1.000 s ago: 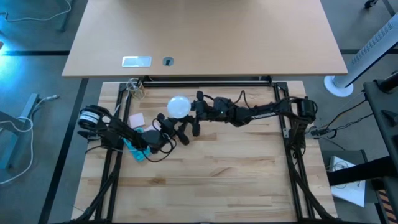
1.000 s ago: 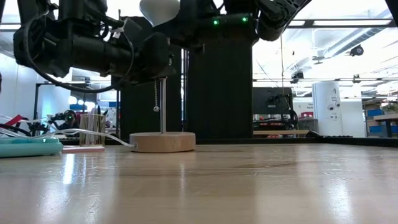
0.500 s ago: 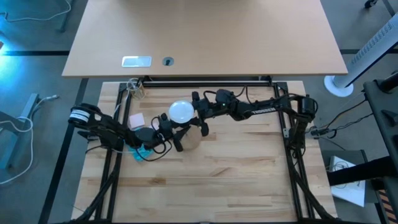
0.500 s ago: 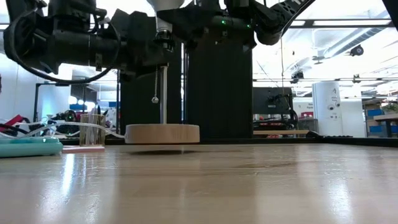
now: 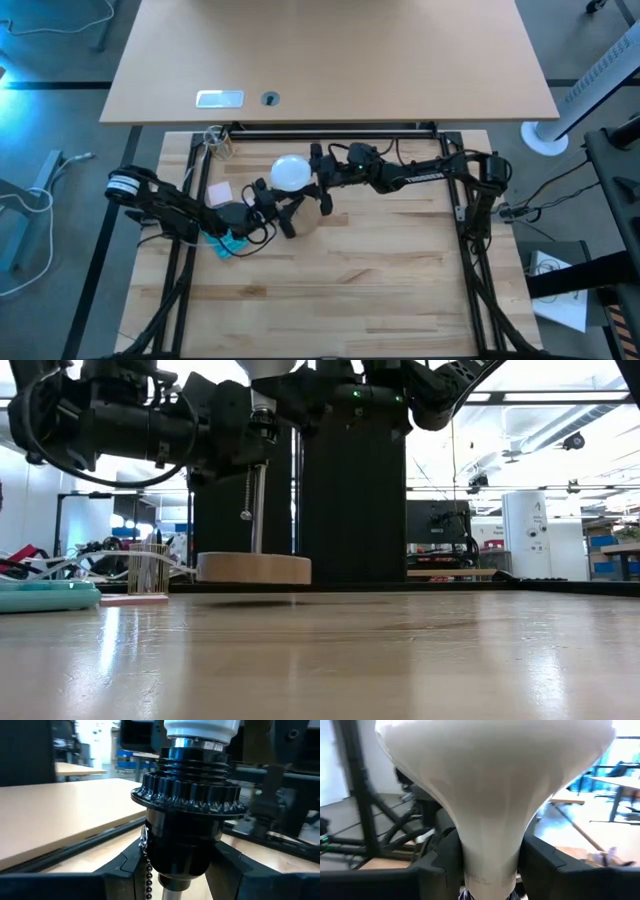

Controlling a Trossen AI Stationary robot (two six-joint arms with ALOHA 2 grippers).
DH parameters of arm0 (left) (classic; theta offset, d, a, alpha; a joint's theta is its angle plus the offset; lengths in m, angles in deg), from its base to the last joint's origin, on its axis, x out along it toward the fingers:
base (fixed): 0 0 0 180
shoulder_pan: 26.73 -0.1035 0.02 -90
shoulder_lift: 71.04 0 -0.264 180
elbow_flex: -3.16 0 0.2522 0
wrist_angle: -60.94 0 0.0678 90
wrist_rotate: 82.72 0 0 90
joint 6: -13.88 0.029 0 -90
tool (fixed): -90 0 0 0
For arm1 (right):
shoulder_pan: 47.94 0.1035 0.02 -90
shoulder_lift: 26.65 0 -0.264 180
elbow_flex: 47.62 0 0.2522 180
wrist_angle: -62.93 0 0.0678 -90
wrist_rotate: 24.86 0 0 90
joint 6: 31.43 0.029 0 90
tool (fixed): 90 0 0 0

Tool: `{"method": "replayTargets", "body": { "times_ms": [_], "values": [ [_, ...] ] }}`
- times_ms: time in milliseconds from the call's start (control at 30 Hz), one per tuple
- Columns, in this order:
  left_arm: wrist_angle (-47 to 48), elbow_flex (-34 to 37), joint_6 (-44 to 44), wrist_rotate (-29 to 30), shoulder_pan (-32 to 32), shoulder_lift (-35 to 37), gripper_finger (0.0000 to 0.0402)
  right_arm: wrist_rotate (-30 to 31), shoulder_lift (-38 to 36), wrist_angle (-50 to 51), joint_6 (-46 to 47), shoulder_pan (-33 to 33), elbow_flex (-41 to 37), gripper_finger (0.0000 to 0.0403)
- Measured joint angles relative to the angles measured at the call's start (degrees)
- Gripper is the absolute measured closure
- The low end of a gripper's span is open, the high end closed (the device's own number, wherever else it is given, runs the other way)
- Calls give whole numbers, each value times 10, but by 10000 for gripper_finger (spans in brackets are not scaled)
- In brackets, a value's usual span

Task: Screw lightbulb
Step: Insert the lightbulb into the lamp

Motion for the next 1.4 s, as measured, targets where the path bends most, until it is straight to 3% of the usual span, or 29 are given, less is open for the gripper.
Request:
{"method": "replayTargets", "body": {
  "times_ms": [233,633,767,967,1400],
  "values": [
    [13,-6,25,74,-9,0,262,103,0,1,-8,10,2,265],
    [50,-28,68,96,-62,-11,262,307,0,50,-1,28,16,264],
    [49,-19,68,70,-81,-10,262,331,1,52,-1,30,15,258],
    [59,-16,46,-31,-121,-8,262,351,1,69,15,33,15,261],
    [44,-2,36,-61,-118,-5,263,285,-2,107,33,32,16,186]
  ]
}}
